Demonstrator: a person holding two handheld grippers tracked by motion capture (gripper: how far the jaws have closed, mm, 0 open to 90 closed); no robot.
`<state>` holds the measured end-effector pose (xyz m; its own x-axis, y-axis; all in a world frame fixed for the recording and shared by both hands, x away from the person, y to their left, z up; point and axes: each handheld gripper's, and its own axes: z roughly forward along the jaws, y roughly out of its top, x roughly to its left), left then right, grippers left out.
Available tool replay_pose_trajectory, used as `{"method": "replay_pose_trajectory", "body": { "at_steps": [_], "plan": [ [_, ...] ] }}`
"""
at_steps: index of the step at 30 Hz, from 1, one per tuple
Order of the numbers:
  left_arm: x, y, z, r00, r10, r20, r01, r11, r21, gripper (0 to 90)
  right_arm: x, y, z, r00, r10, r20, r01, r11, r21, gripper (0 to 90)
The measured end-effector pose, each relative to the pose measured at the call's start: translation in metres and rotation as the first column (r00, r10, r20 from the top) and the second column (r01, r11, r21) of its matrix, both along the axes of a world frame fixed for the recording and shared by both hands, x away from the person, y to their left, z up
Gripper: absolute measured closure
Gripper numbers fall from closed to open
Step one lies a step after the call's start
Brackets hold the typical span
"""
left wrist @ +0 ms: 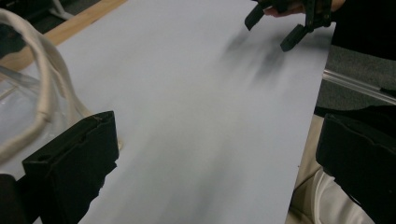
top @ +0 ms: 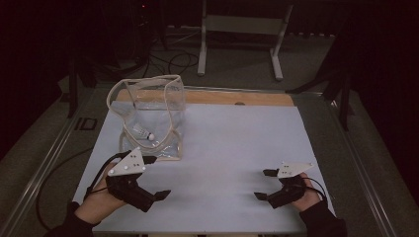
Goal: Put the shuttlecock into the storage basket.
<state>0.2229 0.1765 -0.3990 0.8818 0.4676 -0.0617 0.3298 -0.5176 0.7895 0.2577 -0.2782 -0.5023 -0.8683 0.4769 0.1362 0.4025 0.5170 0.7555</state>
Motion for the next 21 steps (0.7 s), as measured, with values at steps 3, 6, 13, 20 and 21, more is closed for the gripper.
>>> {"method": "replay_pose_trajectory", "body": {
  "at_steps": [3, 6, 13, 20, 21],
  "plan": [
    [-0.001, 0.000, -0.006, 0.9999, 0.001, 0.010, -0.001, 1.0000, -0.006, 0.2, 0.000, 0.000, 0.000, 1.0000, 0.001, 0.000, -0.001, 1.0000, -0.001, 10.8],
    [-0.001, 0.001, -0.013, 1.0000, 0.004, -0.001, -0.004, 0.9999, -0.013, 0.2, 0.000, 0.000, -0.001, 1.0000, -0.001, 0.000, 0.001, 1.0000, 0.002, 10.8],
    [-0.003, 0.002, -0.031, 0.9997, 0.009, -0.023, -0.009, 0.9998, -0.017, 0.2, -0.002, 0.001, -0.004, 1.0000, 0.002, -0.006, -0.002, 1.0000, -0.003, 10.8],
    [-0.002, 0.003, -0.050, 0.9987, 0.018, -0.047, -0.018, 0.9998, -0.010, 0.2, -0.004, 0.001, -0.005, 1.0000, 0.002, -0.006, -0.002, 1.0000, -0.002, 10.8],
    [-0.002, 0.003, -0.053, 0.9984, 0.017, -0.053, -0.018, 0.9998, -0.005, 0.2, -0.004, 0.001, -0.005, 1.0000, 0.006, -0.007, -0.006, 1.0000, -0.001, 10.8]
  ]
}}
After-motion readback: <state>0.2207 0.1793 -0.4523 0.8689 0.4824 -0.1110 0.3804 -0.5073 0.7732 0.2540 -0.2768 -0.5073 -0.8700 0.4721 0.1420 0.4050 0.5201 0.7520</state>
